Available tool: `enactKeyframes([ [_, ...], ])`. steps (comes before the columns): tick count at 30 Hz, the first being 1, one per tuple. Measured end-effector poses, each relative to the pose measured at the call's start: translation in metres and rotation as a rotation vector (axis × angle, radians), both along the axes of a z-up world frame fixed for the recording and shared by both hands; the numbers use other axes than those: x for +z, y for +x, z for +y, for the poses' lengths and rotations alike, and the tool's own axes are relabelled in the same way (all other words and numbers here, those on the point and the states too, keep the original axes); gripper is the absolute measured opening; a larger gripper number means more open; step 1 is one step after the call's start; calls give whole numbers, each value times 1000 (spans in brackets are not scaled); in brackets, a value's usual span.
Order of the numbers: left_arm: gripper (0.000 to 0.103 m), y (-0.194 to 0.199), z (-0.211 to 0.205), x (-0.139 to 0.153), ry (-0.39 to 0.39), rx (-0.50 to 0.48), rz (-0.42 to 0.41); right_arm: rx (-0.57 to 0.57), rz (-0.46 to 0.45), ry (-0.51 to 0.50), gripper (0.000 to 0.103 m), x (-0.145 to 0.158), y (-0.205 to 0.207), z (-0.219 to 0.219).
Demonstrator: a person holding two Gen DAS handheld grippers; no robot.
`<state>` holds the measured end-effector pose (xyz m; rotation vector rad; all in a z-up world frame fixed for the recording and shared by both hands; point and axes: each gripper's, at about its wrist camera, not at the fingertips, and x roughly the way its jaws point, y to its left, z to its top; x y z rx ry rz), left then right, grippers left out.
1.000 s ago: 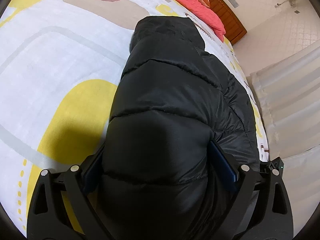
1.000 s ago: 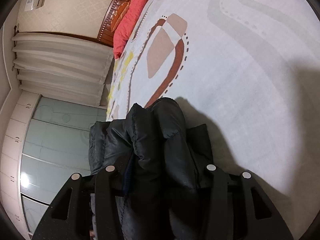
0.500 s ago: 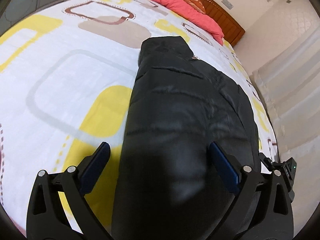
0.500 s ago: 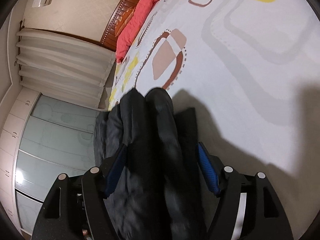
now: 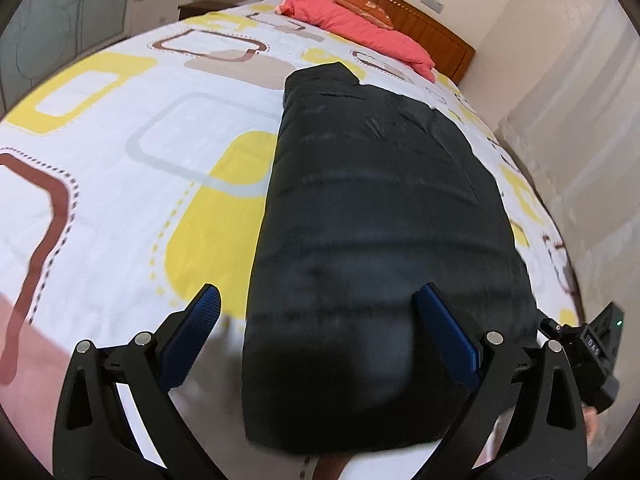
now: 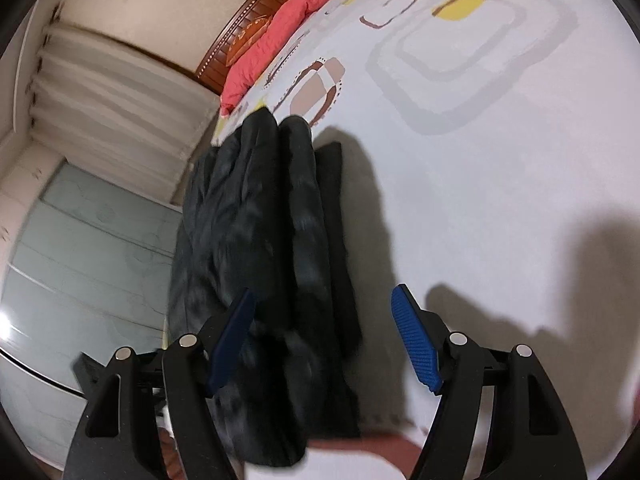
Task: Fold large clothes
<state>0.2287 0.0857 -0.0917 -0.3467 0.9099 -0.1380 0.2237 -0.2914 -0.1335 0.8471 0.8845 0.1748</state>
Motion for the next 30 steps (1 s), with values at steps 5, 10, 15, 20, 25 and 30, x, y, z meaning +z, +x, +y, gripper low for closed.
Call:
enactKeyframes([
  [5,99,-36,-1,2,62,33,-24,-48,17,-164,70,10,-40,9],
  [10,99,-69,-6,14,158,72,-68,-83,25,-410,73,28,-73,28],
  [15,100,-100,-15,41,246,88,-134,-80,-23,-556,78,54,-90,52],
  [20,101,-121,-26,66,293,107,-204,-59,-111,-673,82,88,-106,82],
  [25,101,-134,-32,79,322,104,-226,-46,-180,-736,83,111,-121,99],
  [30,101,-145,-33,88,317,115,-241,-35,-224,-740,83,125,-136,111],
])
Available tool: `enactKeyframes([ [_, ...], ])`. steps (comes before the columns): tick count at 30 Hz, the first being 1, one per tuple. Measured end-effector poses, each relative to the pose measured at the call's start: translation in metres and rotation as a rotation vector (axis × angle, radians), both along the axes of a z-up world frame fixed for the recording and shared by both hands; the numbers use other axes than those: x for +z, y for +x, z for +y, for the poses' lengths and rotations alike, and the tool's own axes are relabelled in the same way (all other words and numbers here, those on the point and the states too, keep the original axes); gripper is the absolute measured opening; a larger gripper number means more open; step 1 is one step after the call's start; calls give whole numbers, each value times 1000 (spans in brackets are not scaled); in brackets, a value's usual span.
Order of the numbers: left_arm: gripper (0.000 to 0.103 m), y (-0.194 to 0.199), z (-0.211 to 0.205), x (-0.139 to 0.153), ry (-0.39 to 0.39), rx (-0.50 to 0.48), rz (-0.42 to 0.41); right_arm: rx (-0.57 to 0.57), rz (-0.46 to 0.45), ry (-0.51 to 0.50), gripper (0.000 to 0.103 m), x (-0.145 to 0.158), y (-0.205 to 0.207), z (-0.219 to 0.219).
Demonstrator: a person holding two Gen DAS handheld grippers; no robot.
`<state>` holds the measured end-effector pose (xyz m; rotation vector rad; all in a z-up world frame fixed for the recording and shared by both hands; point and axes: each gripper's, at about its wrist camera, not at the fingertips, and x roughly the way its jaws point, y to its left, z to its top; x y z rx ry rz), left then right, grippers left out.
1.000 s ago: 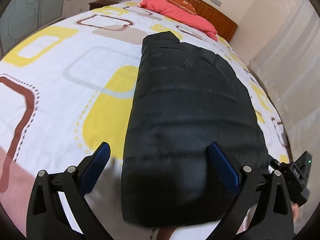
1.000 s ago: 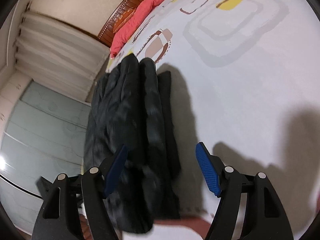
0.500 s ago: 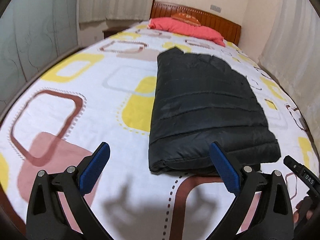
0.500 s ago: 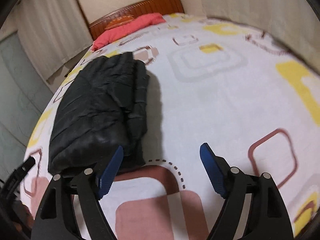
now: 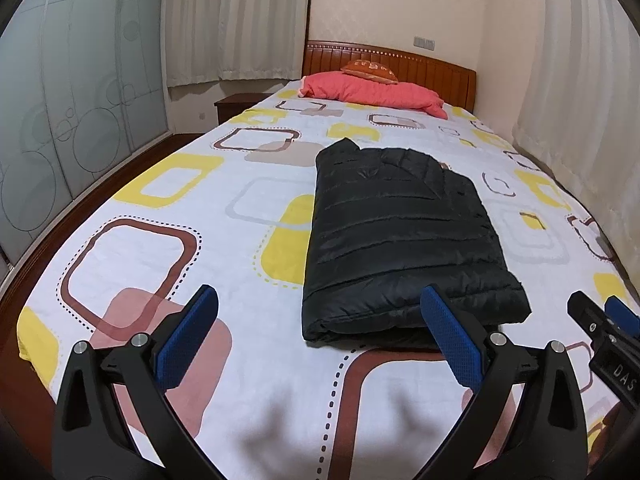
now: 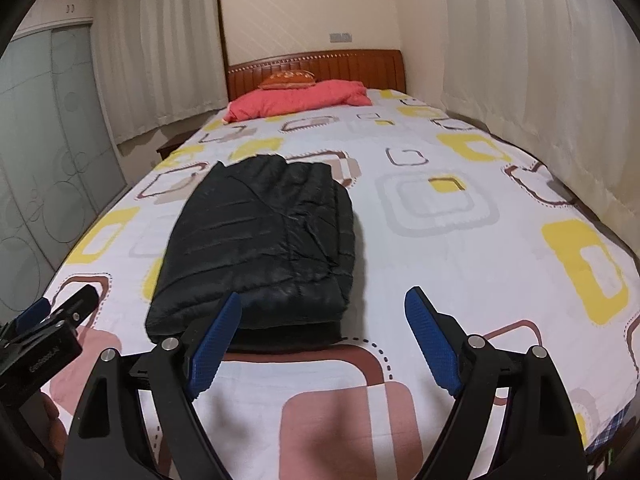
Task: Fold large clothes
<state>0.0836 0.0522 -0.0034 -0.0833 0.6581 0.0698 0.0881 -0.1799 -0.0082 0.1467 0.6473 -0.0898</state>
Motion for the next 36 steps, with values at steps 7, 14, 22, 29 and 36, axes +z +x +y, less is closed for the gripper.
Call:
enactKeyframes([
  [7,101,-5,-4,6,-3,-16,-14,11,-28,-13,83,8,-8,9],
  [14,101,-7,-10,6,6,-32,-11,7,-40,-25,83,10,-11,14],
  [22,101,-9,-7,6,2,-30,-8,9,-41,-25,83,10,-12,15],
  [29,101,-10,-10,6,0,-39,-6,8,-46,-24,83,11,-12,15],
  [36,101,-10,-13,4,-2,-35,-4,9,-47,-25,83,12,-12,17],
])
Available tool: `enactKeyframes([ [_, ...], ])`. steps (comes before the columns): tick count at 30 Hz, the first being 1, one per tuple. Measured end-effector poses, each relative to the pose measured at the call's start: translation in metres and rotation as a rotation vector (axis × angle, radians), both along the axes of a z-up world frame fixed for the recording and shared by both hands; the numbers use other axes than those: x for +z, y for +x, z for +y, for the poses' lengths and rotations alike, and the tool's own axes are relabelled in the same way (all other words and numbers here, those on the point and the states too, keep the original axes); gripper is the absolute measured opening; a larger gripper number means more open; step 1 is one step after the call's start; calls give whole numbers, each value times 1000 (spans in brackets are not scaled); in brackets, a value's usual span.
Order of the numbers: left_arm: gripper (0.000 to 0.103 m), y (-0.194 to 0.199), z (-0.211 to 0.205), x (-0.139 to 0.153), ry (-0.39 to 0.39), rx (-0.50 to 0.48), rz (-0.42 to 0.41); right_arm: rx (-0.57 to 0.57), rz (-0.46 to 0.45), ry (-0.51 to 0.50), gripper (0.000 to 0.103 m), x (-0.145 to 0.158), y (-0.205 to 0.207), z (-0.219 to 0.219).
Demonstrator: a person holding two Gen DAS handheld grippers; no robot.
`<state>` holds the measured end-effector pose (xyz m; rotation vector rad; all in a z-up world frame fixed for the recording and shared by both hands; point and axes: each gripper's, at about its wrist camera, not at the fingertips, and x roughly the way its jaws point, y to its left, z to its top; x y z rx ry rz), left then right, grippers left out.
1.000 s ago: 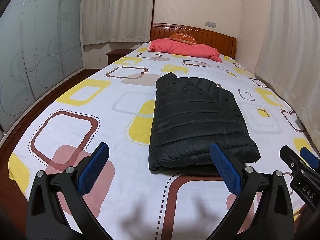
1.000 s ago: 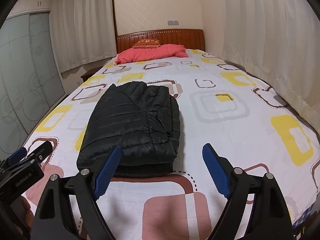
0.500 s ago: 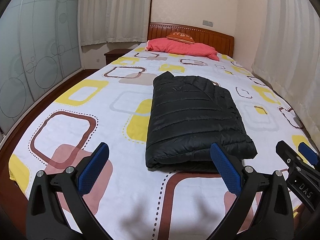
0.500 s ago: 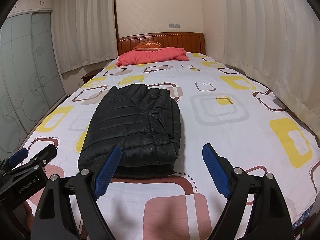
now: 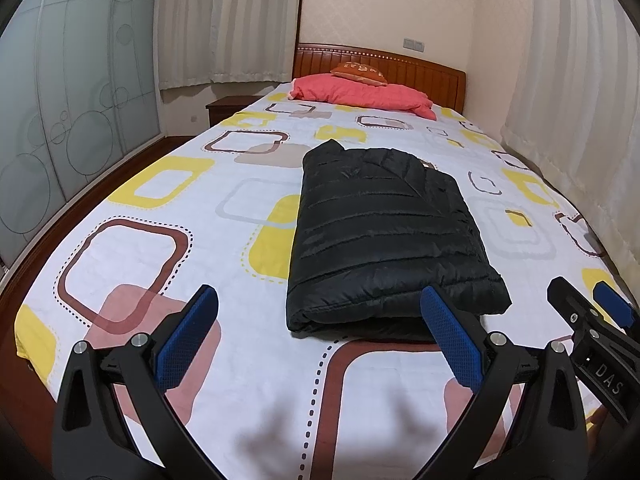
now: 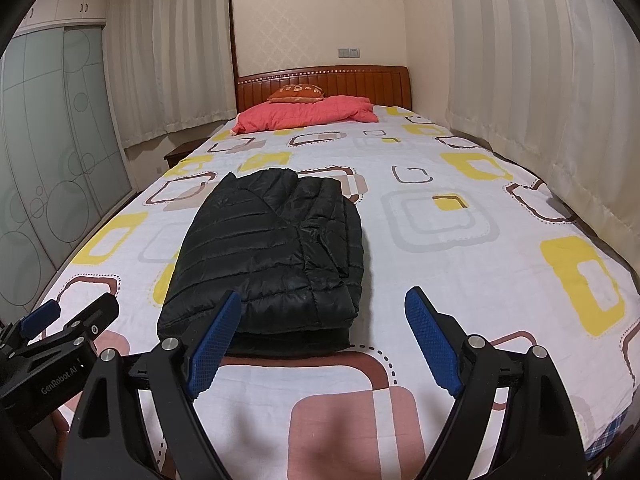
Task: Fold large clothes
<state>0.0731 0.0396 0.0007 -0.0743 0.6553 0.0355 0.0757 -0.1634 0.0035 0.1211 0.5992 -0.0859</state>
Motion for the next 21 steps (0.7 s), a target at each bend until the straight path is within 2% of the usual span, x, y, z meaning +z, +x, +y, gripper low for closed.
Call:
enactKeyframes([
  [21,101,-3,-5,-3,0,3,11,3,-5,-1,83,1,-1,2],
])
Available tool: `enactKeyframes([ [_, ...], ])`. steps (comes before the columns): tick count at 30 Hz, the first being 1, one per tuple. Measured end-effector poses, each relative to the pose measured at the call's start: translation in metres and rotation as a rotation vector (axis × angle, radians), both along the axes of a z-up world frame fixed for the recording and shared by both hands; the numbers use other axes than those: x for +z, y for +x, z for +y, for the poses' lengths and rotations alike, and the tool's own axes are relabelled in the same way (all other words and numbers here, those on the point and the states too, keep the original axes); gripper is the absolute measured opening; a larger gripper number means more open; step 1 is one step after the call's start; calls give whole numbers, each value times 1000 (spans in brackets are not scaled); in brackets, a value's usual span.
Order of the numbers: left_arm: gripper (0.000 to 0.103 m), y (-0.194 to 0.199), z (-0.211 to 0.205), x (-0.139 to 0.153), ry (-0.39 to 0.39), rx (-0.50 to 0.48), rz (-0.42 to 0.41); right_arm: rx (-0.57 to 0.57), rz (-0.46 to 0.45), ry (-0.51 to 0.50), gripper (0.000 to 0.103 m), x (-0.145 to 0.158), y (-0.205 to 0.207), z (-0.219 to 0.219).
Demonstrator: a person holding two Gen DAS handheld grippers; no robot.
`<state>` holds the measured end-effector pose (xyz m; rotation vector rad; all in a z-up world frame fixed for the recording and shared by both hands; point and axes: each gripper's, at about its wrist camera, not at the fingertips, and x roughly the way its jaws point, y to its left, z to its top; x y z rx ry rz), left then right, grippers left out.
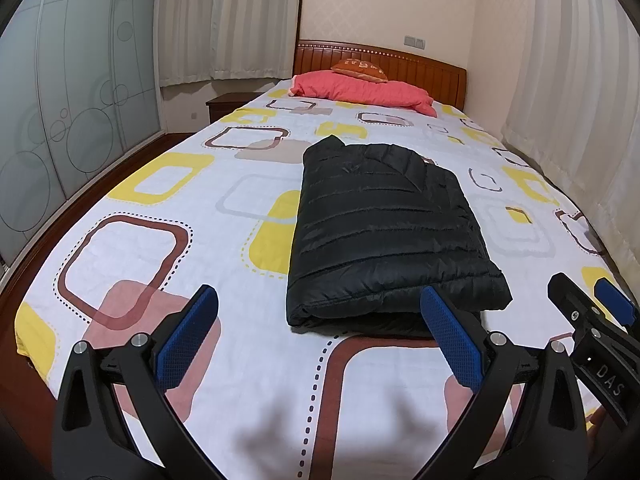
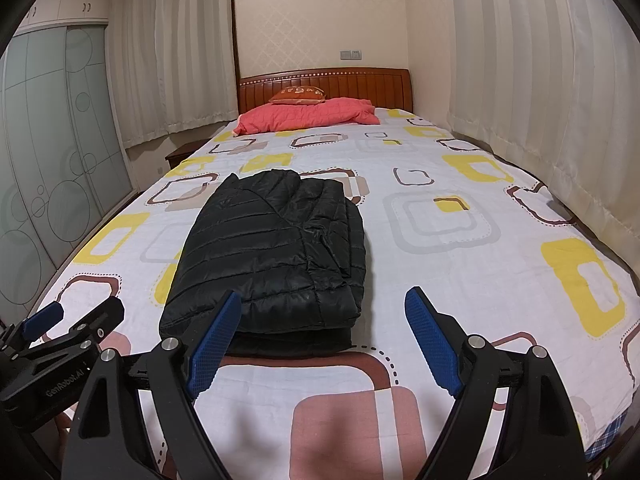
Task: Fold large clothes
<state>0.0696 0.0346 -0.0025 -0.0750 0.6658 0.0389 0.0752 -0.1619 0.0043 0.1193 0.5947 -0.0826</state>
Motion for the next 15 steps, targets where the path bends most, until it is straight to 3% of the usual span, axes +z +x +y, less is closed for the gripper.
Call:
enactKeyframes([
  [15,101,0,1,1,0,-1,-3,-1,-1,-3,83,-1,0,0],
])
